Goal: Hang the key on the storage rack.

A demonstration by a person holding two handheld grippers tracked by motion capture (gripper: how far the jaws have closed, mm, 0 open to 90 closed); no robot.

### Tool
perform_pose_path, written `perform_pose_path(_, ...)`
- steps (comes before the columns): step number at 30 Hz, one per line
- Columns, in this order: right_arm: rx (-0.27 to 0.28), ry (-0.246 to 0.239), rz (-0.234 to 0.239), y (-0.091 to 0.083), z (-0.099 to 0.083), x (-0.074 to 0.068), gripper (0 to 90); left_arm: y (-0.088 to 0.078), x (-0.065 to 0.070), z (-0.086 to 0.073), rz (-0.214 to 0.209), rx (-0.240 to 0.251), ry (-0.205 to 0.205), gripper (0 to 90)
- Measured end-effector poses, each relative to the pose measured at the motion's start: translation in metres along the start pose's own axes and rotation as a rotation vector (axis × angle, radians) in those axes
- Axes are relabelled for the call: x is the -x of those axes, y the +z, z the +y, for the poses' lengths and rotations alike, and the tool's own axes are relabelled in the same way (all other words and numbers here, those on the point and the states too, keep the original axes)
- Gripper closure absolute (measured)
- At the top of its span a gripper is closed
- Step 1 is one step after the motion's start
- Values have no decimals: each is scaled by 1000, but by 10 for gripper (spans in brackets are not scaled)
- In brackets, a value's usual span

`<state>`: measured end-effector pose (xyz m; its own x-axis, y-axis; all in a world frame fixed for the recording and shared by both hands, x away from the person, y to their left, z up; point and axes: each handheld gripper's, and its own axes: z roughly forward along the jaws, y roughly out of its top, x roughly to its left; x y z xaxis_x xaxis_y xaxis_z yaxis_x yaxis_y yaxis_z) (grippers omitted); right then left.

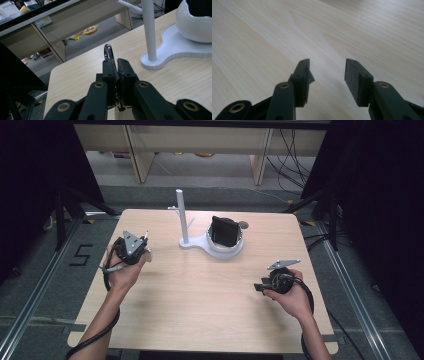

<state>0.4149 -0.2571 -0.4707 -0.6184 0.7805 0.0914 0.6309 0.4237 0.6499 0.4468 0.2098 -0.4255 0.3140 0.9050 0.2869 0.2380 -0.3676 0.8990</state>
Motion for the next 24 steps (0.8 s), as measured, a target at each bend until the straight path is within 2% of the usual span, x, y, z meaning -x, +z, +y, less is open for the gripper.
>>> perform_pose_path(2,-8,30,3,-2,0,-1,564,-1,1,4,2,11,4,850)
perform_pose_path(3,-2,15,-2,-2,0,-1,564,-1,2,6,4,20,3,851)
perform_pose_path(6,4,9,-5,-3,-1,1,564,-1,4,10,10,38,4,851)
perform_pose_path(7,-5,32,0,-4,-1,-1,564,-1,4,12,11,41,4,851)
perform_pose_path(10,19,40,3,-2,-2,-1,564,-2,5,17,15,55,12,850)
perform_pose_path(11,23,22,0,-3,-2,0,564,-2,6,18,17,59,11,850)
perform_pose_path(17,3,23,-2,-6,0,-3,562,-4,7,26,22,86,12,850)
perform_pose_path(18,20,12,-3,-4,-1,-3,562,-4,7,27,23,91,11,850)
perform_pose_path(19,14,-7,-15,-5,0,-2,562,-4,7,28,27,95,14,850)
perform_pose_path(20,7,8,-7,-5,0,-4,561,-4,7,30,30,99,15,850)
perform_pose_path(21,9,-1,6,-5,1,-4,562,-4,7,31,31,104,13,850)
perform_pose_path(24,8,4,0,-5,1,-4,561,-3,9,35,34,113,19,850)
